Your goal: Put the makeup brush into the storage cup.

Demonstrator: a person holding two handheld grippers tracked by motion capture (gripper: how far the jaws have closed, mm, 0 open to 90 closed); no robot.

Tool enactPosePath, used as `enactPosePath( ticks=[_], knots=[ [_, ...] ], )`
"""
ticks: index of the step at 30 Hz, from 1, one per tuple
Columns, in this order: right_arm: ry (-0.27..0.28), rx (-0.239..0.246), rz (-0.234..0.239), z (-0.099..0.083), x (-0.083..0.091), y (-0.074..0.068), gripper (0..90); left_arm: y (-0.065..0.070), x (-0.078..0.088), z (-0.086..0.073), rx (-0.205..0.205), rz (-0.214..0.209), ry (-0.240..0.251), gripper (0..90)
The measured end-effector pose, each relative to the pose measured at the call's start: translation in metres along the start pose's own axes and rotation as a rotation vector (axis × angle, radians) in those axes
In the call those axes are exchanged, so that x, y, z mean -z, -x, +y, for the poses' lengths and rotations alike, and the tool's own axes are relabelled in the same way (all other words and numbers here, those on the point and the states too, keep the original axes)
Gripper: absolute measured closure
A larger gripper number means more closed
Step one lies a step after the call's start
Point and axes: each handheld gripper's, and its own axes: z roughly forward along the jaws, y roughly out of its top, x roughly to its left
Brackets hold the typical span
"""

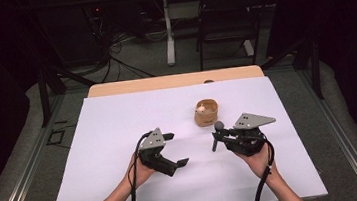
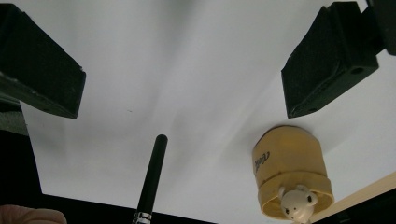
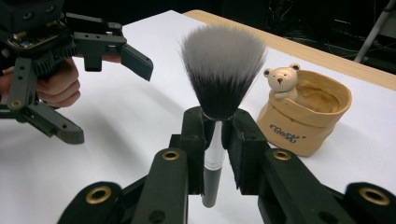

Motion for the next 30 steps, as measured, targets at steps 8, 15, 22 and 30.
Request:
enactPosePath(
  ticks=[8, 15, 22, 30],
  knots=[
    [0.002, 0.007, -0.007, 0.000, 0.002, 0.001, 77.1, -0.005, 0.018, -0.005, -0.005, 0.055, 0.049, 0.0],
    [-0.006, 0.007, -0.011, 0.001, 0.004, 0.003, 77.1, -0.008, 0.030, -0.011, -0.008, 0.077, 0.085, 0.1],
    [-0.020, 0.013, -0.018, 0.001, 0.007, 0.004, 77.1, -0.009, 0.046, -0.021, -0.016, 0.094, 0.131, 0.0],
    [-0.031, 0.012, -0.020, 0.002, 0.009, 0.006, 77.1, -0.009, 0.062, -0.031, -0.016, 0.124, 0.168, 0.1]
  ],
)
